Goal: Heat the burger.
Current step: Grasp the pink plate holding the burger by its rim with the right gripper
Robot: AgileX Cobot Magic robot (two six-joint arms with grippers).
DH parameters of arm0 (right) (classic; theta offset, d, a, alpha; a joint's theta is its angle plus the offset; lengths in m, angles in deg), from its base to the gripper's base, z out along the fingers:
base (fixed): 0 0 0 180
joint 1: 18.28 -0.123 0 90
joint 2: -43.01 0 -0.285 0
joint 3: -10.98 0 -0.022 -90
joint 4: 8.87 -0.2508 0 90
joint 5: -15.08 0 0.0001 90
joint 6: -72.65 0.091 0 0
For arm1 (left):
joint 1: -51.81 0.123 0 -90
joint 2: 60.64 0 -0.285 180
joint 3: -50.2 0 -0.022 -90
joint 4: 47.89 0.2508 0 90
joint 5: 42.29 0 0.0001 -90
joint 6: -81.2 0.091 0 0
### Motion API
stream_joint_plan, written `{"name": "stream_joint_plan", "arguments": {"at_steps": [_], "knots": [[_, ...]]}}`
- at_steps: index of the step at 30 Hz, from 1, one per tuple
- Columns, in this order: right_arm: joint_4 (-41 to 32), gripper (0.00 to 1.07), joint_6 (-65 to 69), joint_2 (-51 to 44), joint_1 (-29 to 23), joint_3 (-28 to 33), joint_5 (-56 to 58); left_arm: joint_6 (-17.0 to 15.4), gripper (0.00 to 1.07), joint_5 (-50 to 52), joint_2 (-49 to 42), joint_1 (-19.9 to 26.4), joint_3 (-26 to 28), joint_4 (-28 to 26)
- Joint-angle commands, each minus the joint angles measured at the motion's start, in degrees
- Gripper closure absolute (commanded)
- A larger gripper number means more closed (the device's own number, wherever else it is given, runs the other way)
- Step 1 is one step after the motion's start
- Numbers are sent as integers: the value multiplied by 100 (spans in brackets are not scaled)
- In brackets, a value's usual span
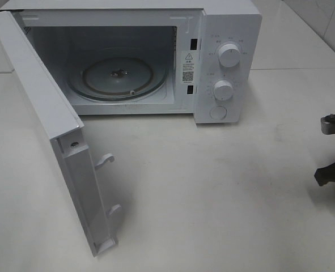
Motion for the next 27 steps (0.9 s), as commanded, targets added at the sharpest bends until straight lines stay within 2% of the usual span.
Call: {"name": "stream_joint_plan", "arguments": {"at_steps": [1, 10, 19, 23, 27], "knots": [[-11, 107, 46, 40, 23, -11, 40, 29, 7, 52, -143, 23, -23, -23], [34, 107, 338, 0, 6, -11, 115, 29, 7, 52, -143, 23, -23, -23], [1026, 107, 1312, -172, -367, -11, 401, 29, 7, 52, -143, 23, -23, -23], [1725, 107, 1931, -344, -619, -11, 653, 29, 7, 52, -143, 23, -23, -23], [1965, 107, 2160, -481, -768, -11, 796, 29, 7, 52, -143, 23, -23, -23]]}}
